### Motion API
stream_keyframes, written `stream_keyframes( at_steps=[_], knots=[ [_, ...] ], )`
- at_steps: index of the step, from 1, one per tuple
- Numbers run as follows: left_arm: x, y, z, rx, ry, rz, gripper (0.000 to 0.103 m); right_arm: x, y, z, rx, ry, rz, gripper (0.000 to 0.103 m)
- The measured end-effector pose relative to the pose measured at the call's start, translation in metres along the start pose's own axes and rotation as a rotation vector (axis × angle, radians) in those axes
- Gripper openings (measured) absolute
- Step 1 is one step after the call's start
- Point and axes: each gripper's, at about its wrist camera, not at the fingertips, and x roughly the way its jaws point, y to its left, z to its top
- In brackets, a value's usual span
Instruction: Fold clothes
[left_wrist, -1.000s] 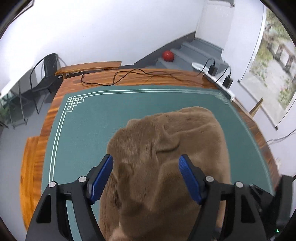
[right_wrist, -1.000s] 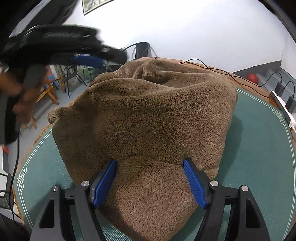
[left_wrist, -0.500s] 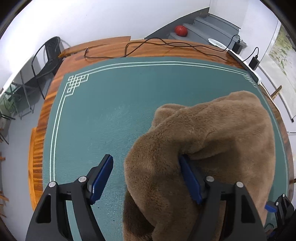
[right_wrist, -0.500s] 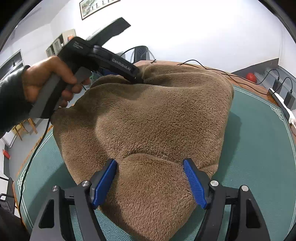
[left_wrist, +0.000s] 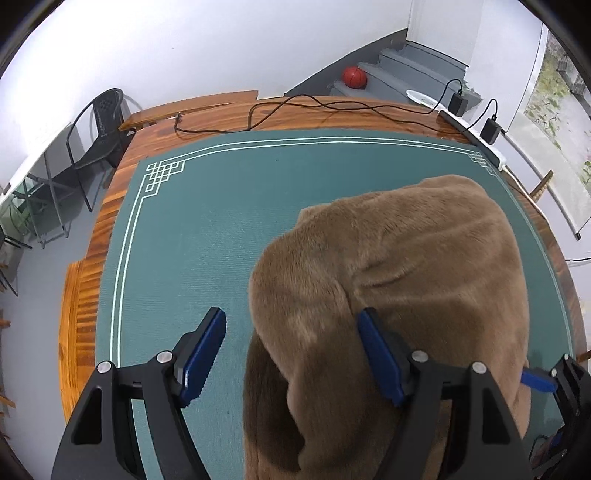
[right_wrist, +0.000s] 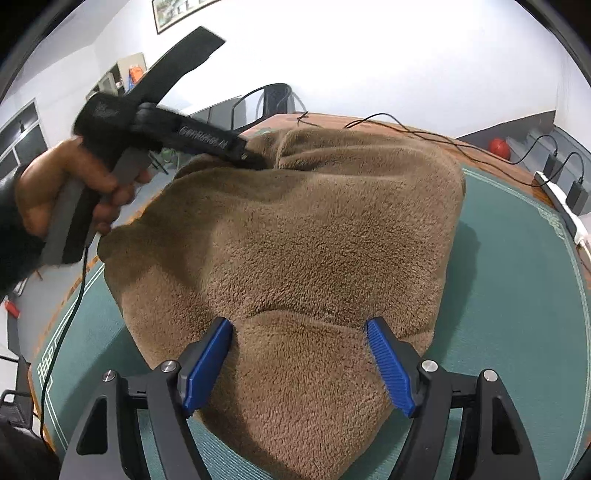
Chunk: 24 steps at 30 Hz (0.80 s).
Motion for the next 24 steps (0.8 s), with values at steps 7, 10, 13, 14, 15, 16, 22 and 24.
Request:
stream_keyframes(
  at_steps=[7,10,13,14,15,16,22,24],
  knots=[
    [-0.021,0.005,-0.020,-0.030,-0.027,0.003,0.078,-0.016,0.005,0.009,0.016,-0.074,-0.029,0.078],
    [-0.026,0.006,-0.030,-0.035,-0.036,0.013,0.078,-0.009,0.006,0.012,-0.010,-0.060,-0.036,0.078],
    [-0.023,0.008,-0.039,-0.040,-0.026,0.014,0.078,0.004,0.004,0.005,0.006,0.000,-0.012,0.080],
    [-0.019,0.009,-0.041,-0.047,-0.019,0.012,0.078,0.007,0.003,0.003,0.008,0.005,-0.007,0.081],
    [-0.016,0.009,-0.044,-0.054,-0.015,0.010,0.078,0.009,0.002,0.002,0.008,0.002,-0.002,0.082],
    [-0.012,0.010,-0.046,-0.059,-0.012,0.007,0.078,0.011,0.001,0.001,0.007,0.004,0.003,0.083],
    [-0.009,0.015,-0.051,-0.082,-0.013,-0.017,0.078,0.018,-0.002,0.003,-0.002,0.022,0.009,0.084],
    [-0.020,0.014,-0.051,-0.070,-0.031,-0.010,0.078,0.017,-0.002,0.005,-0.001,0.028,0.008,0.084]
  ],
)
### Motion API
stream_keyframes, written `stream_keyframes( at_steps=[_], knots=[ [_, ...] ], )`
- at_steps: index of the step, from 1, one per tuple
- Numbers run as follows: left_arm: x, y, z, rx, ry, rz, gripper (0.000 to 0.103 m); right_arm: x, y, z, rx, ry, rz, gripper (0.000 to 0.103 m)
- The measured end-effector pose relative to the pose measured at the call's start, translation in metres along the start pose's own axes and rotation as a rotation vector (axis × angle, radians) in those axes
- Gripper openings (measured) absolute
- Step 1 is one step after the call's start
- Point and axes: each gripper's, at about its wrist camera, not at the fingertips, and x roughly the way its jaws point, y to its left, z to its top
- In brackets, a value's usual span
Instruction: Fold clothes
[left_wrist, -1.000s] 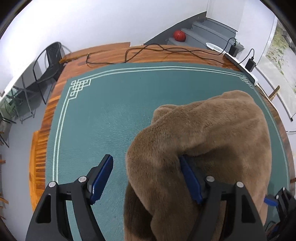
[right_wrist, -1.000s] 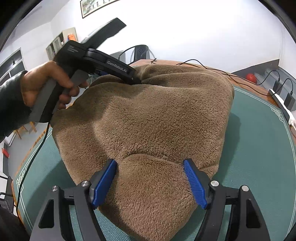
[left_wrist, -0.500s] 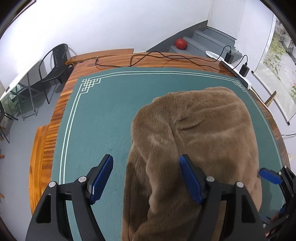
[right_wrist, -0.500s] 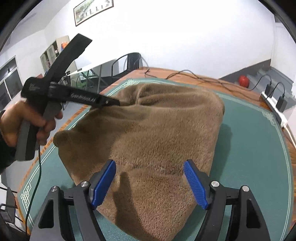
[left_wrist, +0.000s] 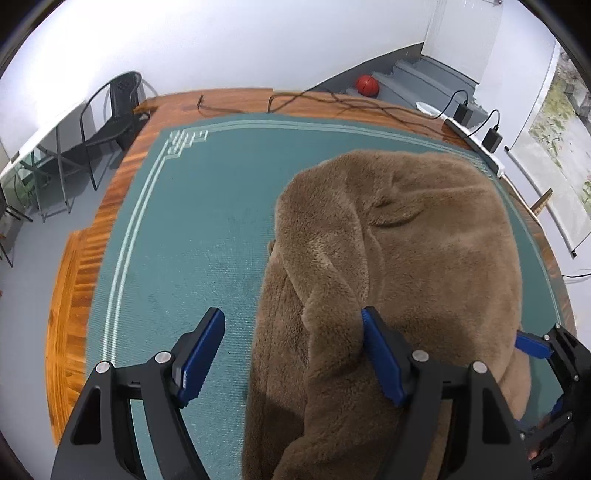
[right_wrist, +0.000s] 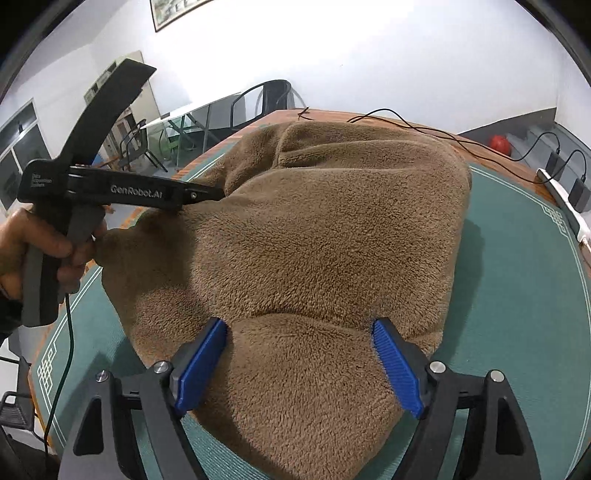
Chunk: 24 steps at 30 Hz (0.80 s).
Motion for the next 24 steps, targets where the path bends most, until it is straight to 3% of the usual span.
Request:
stream_keyframes(
  at_steps=[5,9,24],
  knots=[
    [-0.034,-0.005,-0.009,0.055,-0.044,-0.001,0.079,-0.017,0.001,0.002,0.010,-0.032,-0.028,0.084],
    [-0.044,-0.011,-0.029,0.080,-0.027,-0.022,0.079,-0.021,0.002,-0.004,0.000,-0.019,-0.046,0.084],
    [-0.014,-0.006,-0.065,-0.012,0.034,-0.095,0.074,-0.002,0.003,-0.010,-0.011,0.025,-0.054,0.095]
  ],
)
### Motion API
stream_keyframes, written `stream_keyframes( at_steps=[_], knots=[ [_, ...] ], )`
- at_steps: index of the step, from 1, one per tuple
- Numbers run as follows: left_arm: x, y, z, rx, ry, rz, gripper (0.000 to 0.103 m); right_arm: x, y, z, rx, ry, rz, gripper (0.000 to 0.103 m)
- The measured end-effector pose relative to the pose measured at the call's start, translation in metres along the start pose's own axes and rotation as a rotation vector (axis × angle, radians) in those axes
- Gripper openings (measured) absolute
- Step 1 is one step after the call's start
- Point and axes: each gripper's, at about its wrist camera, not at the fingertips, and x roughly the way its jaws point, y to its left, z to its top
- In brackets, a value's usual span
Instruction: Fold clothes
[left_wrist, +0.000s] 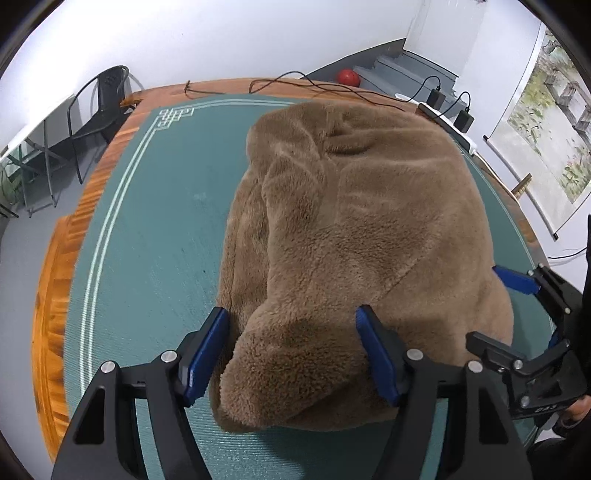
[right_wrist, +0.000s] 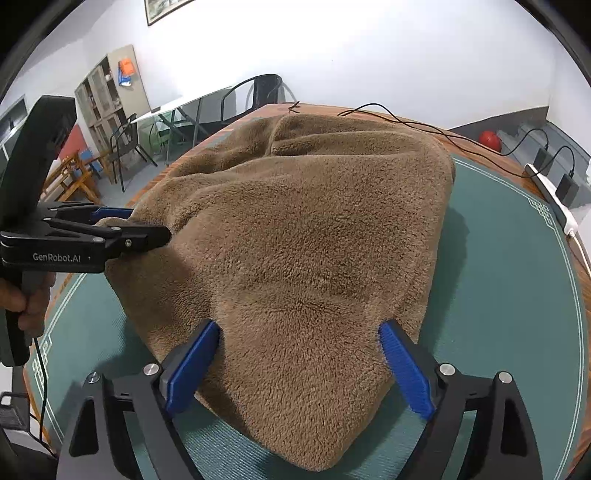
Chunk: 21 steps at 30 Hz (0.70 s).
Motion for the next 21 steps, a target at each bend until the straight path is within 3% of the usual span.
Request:
stream_keyframes(
  at_steps=[3,12,15,18,21],
  knots=[
    [-0.001,0.005,-0.002,-0.036,0.002,-0.035,0.074,0.002,0.000,0.000,-0.007,0.015,-0.003,0.097],
    [-0.019,0.002,0.006,-0.005,-0.032,-0.038,0.075,-0.009,-0.020,0.003,0.101,0.013,0.055,0.098],
    [-0.037,-0.001,0.013,0.008,-0.085,-0.057,0.075,-0.020,-0.026,0.007,0.132,-0.021,0.028,0.098],
    [-0.038,-0.009,0.014,0.062,-0.073,-0.039,0.075,-0.025,-0.025,0.009,0.122,-0.027,-0.012,0.098],
    [-0.027,-0.016,0.010,0.091,-0.035,-0.015,0.075,-0.015,-0.021,0.005,0.100,0.022,-0.056,0.098]
  ],
)
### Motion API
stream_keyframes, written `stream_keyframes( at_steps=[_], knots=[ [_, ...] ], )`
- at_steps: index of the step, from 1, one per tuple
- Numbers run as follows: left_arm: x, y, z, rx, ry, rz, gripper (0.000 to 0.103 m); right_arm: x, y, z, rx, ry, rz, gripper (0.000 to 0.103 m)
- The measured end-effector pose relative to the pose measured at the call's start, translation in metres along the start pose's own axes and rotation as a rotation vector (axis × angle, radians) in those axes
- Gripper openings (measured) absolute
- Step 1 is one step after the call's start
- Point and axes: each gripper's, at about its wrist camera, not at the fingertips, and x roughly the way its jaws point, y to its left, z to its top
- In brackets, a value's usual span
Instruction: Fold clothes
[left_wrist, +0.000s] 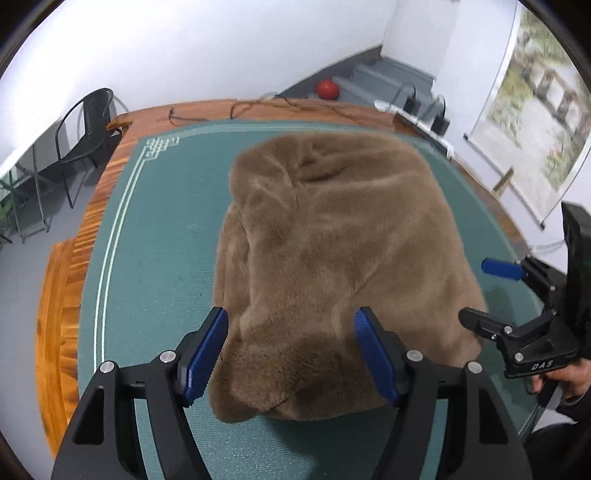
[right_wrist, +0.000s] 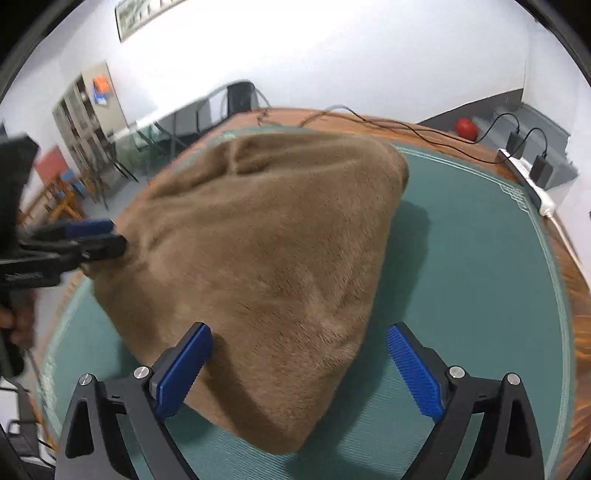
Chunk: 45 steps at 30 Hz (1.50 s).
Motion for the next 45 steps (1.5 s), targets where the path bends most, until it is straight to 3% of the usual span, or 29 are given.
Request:
stream_keyframes(
  at_steps=[10,16,34,45],
  knots=[
    [0.023,0.008,-0.011,-0.106,0.058,-0.013,0.080,0.017,-0.002,-0.007,0.031,0.043,0.023,0.098],
    [0.023,0.005,-0.010,-0.086,0.068,0.006,0.080,0.021,-0.011,-0.009,0.082,0.064,0.059,0.099],
    [0.022,0.002,-0.005,-0.051,0.083,0.027,0.081,0.022,-0.012,-0.009,0.101,0.065,0.060,0.102],
    [0.005,0.033,0.014,-0.195,0.031,-0.081,0.081,0.012,-0.026,0.003,0.139,0.027,0.126,0.102]
  ],
)
